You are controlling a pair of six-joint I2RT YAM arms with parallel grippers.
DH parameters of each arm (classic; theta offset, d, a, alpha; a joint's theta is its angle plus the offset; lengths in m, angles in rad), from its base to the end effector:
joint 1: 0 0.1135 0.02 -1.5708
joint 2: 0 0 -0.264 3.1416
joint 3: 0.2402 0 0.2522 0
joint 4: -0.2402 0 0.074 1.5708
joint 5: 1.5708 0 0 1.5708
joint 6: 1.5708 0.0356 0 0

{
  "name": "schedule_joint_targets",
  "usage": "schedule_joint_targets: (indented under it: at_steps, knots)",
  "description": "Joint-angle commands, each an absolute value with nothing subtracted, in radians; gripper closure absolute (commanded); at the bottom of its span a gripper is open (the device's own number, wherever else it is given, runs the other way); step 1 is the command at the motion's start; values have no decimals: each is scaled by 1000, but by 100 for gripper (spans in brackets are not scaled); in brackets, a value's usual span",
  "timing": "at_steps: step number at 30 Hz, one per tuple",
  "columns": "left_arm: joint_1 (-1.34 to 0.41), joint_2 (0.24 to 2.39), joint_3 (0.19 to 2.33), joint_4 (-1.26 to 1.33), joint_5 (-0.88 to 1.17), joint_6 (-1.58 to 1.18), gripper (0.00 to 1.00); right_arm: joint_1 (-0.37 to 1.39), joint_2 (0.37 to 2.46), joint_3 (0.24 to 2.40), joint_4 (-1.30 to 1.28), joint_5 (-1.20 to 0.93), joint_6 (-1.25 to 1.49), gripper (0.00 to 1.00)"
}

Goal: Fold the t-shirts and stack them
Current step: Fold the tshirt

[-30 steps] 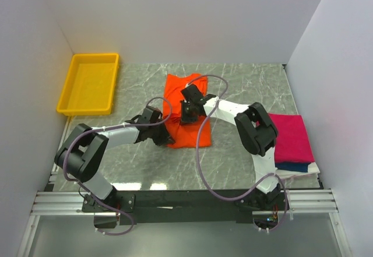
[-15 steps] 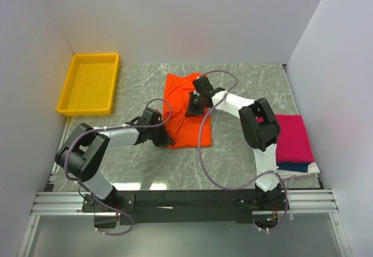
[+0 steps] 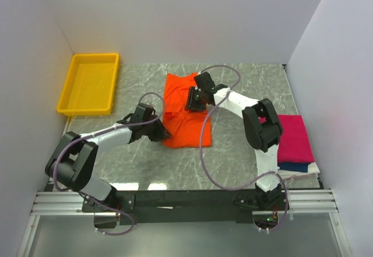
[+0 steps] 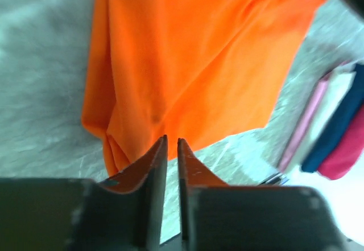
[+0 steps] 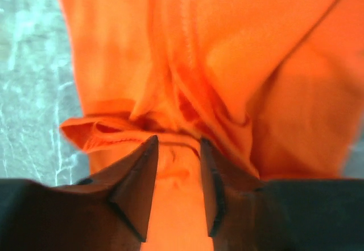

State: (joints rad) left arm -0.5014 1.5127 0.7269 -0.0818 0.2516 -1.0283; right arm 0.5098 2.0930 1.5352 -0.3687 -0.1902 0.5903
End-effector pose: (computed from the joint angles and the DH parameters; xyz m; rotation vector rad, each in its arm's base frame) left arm 0.2504 -0.1474 0.1634 -0.5722 2.5943 -0.9162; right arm 0.3954 0.2287 0.1764 0.0220 2.6106 0.6674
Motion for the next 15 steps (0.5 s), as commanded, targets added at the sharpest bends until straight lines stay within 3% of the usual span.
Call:
schedule_joint_targets:
  at_steps: [1,2,4,10,15]
  knots:
    - [-451,1442,779,-136,229,-991,77,506,1912,1525,-368,-97,551,53]
    - [-445,1421,781,-150,215,-988,71,506,1863,1511,-368,-86,554,51]
    - [-436,1404,779,-195,173,-979,70,506,1816,1461,-386,-55,563,49]
    - [-437,1348,704,-239,149,-989,78,534,1556,1172,-370,-11,639,51]
    - [-457,1309,611,-184,189,-997,76,545,1379,882,-319,-2,696,52]
